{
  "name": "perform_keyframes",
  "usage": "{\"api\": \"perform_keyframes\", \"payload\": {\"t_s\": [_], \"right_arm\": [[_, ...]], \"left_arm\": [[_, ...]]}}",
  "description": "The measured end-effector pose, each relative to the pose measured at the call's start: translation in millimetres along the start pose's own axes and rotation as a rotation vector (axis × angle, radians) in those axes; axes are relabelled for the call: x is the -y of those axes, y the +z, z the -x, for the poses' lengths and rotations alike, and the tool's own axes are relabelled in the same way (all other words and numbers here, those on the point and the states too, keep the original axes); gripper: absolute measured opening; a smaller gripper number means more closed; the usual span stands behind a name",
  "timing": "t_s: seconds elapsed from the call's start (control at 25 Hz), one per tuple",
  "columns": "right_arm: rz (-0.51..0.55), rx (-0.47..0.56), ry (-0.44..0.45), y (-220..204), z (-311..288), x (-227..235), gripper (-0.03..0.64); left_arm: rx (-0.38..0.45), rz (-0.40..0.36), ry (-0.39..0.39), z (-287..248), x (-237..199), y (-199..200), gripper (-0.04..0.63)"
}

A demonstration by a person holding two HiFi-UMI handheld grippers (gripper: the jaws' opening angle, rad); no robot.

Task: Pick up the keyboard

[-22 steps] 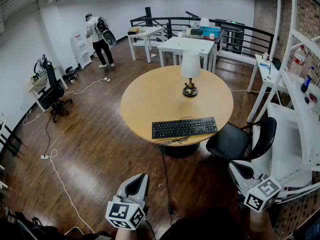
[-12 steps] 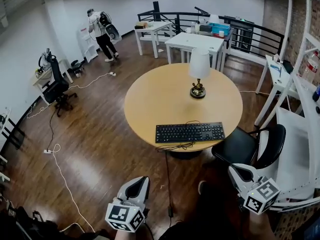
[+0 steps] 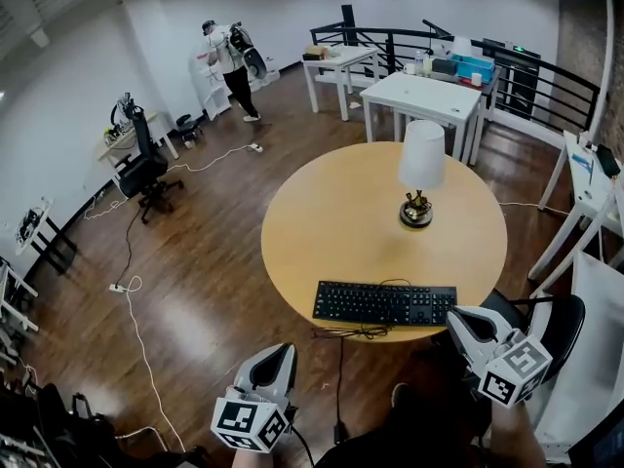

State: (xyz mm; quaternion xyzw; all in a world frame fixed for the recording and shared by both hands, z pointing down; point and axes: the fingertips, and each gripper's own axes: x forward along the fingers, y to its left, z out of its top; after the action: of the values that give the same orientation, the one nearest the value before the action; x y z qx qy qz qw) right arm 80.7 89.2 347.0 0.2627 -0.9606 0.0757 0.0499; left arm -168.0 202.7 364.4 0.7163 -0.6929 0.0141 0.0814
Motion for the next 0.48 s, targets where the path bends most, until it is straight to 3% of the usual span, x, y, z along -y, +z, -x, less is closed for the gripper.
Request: {"api": "perform_keyframes", "payload": {"t_s": [0.48], "right_arm": [[-0.078,0.014,0.064,-9,-39,109,0.002]], "left_arm": [[-0.073,-0.03,0.088,-110,4,0,0.14]]}}
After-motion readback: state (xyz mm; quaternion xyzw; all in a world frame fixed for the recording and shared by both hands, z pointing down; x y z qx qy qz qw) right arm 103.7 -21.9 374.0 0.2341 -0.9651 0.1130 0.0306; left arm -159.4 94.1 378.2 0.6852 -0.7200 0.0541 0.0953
